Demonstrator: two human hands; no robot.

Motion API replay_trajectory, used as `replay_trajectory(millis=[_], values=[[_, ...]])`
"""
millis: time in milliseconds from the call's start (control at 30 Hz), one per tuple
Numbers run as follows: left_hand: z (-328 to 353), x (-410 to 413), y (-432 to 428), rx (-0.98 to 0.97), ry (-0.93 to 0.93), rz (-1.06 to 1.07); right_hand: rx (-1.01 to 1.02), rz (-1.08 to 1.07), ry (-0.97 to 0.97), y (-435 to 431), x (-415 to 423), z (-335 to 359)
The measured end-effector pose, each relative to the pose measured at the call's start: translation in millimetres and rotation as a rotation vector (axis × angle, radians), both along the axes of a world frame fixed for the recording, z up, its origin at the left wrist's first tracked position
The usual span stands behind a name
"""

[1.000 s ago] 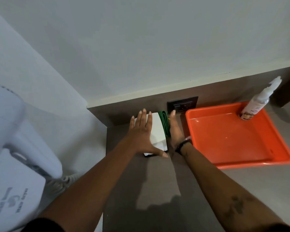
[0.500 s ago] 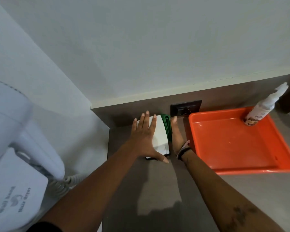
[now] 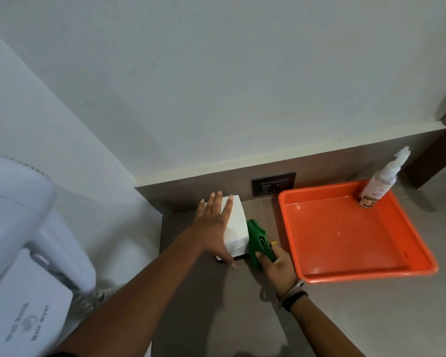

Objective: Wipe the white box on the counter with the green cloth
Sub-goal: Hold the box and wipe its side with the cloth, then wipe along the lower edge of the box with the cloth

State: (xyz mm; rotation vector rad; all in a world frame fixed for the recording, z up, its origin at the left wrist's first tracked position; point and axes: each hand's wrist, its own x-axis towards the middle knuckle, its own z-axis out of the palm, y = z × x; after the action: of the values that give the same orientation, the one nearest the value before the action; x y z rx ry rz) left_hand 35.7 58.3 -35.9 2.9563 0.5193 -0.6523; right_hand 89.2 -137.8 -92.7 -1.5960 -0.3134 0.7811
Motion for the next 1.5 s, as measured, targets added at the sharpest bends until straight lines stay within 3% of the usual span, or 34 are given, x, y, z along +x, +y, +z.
replay_trajectory(millis=[167, 300, 367, 433, 500, 567, 700, 767, 800, 867, 933, 1033, 1133, 1267, 1500], values=[[13, 15, 3, -0.056, -0.071, 0.045, 0.353, -0.268, 0.760, -39, 13, 17], [23, 16, -2, -0.069, -0.157, 0.094, 0.431, -0.238, 0.977, -88, 12, 17], [24, 16, -7, -0.083, -0.189, 0.361, 0.459, -0.175, 1.005, -106, 17, 16], [29, 18, -16, -0.141, -0.173, 0.844, 0.450, -0.115, 1.007, -117, 20, 18], [37, 23, -23, -0.224, -0.086, 1.167, 0.419, -0.101, 0.916, -118, 22, 21], [43, 29, -28, -0.249, -0.011, 1.265, 0.343, -0.132, 0.743, -110, 23, 21], [51, 39, -31, -0.226, 0.178, 1.121, 0.177, -0.335, 0.423, -77, 5, 9], [51, 36, -30, -0.045, 0.269, 0.945, 0.137, -0.427, 0.320, -53, -15, 7], [49, 33, -29, 0.074, 0.254, 0.868, 0.137, -0.464, 0.268, -39, -25, 9], [33, 24, -26, 0.245, 0.053, 0.604, 0.119, -0.495, 0.173, -11, -42, 11], [9, 15, -24, 0.161, -0.131, 0.363, 0.106, -0.468, 0.052, 17, -63, 2], [-20, 8, -14, 0.055, -0.349, 0.456, 0.161, -0.442, -0.307, 62, -96, -13], [-29, 5, -7, -0.082, -0.324, 0.489, 0.149, -0.404, -0.433, 86, -128, -31], [-26, 11, -7, -0.111, -0.309, 0.484, 0.121, -0.284, -0.577, 77, -148, -59], [-19, 10, -7, -0.172, -0.290, 0.458, 0.181, -0.381, -0.520, 83, -87, -52]])
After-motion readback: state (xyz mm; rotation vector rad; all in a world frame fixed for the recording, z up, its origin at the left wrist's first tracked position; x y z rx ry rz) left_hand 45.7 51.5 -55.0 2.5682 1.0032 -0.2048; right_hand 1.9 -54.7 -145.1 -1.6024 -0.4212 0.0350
